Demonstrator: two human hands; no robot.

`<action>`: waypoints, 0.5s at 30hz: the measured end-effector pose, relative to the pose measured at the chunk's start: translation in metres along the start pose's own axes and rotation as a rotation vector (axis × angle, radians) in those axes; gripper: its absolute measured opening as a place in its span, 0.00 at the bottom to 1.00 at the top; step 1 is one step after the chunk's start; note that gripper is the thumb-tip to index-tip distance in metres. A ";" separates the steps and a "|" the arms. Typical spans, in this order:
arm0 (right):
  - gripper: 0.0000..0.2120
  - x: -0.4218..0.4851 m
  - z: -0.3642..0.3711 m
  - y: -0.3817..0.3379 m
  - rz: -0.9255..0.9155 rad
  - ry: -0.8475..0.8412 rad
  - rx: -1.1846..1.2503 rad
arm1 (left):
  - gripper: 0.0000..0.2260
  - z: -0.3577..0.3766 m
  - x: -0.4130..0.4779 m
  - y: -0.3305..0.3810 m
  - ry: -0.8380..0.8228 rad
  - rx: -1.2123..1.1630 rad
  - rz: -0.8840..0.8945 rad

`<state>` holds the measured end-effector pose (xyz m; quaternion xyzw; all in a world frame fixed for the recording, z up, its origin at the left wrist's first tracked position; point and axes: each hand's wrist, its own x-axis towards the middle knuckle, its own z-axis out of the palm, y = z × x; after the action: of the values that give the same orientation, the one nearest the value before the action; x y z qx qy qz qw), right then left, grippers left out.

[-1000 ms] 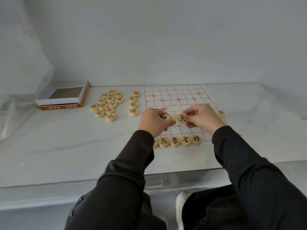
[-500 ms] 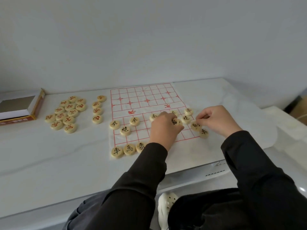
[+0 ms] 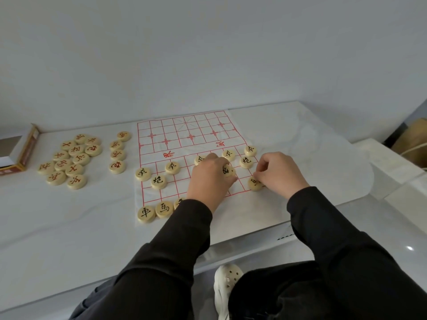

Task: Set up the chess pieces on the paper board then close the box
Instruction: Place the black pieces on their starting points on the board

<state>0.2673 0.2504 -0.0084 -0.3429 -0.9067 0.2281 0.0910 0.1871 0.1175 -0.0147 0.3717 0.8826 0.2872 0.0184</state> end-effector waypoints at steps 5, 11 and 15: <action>0.10 0.001 -0.015 0.008 -0.146 -0.187 -0.159 | 0.16 0.000 0.000 -0.001 -0.019 0.014 -0.002; 0.18 -0.003 -0.020 0.006 -0.203 -0.275 -0.261 | 0.16 0.002 -0.002 0.001 -0.036 0.041 0.017; 0.20 -0.006 -0.021 0.004 -0.201 -0.261 -0.300 | 0.17 0.002 -0.003 0.001 -0.035 0.048 0.022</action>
<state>0.2808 0.2568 0.0076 -0.2281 -0.9642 0.1228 -0.0570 0.1905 0.1169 -0.0158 0.3867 0.8846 0.2597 0.0218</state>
